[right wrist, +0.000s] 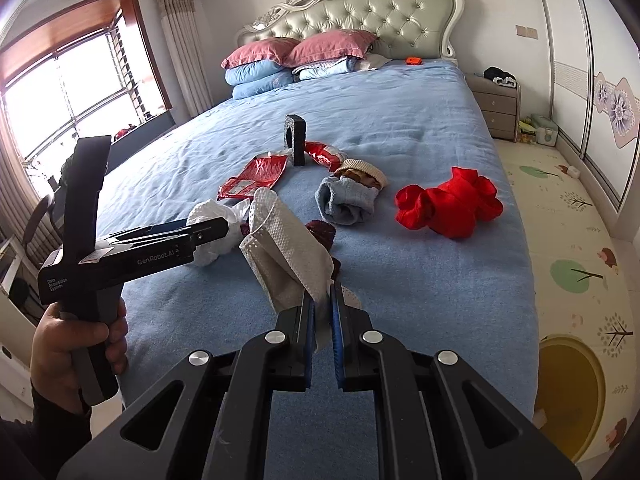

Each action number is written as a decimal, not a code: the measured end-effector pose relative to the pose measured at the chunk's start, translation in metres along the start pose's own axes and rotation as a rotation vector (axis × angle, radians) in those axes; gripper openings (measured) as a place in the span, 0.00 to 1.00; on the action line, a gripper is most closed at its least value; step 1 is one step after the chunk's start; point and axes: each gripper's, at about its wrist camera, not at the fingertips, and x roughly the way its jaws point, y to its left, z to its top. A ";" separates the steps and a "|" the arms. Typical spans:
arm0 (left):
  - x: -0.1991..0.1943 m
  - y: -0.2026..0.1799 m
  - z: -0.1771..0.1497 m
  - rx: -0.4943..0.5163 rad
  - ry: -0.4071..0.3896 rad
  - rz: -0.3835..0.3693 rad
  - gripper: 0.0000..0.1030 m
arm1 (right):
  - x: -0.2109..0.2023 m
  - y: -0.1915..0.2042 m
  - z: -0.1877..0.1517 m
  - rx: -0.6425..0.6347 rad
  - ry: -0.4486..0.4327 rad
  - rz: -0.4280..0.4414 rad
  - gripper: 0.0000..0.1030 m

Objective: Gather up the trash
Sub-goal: 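Grasp the grey cloth bag with the right tool while the left tool grasps the white tissue, then carry the grey bag and white tissue over the yellow bucket, then open both tools to drop the bag and tissue into the bucket, then move both tools back toward the dark red scarf and red cloth, then grasp the dark red scarf with the left tool while the right tool grasps the red cloth, then carry the scarf and red cloth over the yellow bucket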

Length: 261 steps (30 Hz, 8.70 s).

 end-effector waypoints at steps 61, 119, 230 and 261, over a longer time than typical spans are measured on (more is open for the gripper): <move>0.054 -0.340 -0.045 0.421 0.268 -0.455 0.25 | -0.152 -0.239 -0.122 0.482 -0.173 -0.342 0.08; 0.114 -0.404 -0.049 0.440 0.366 -0.446 0.77 | -0.143 -0.312 -0.161 0.683 -0.122 -0.415 0.44; 0.024 -0.064 0.040 0.231 0.113 -0.414 0.34 | 0.065 -0.085 0.059 0.198 0.058 -0.159 0.38; 0.031 -0.262 -0.013 0.391 0.266 -0.506 0.33 | -0.130 -0.171 -0.057 0.316 -0.186 -0.281 0.38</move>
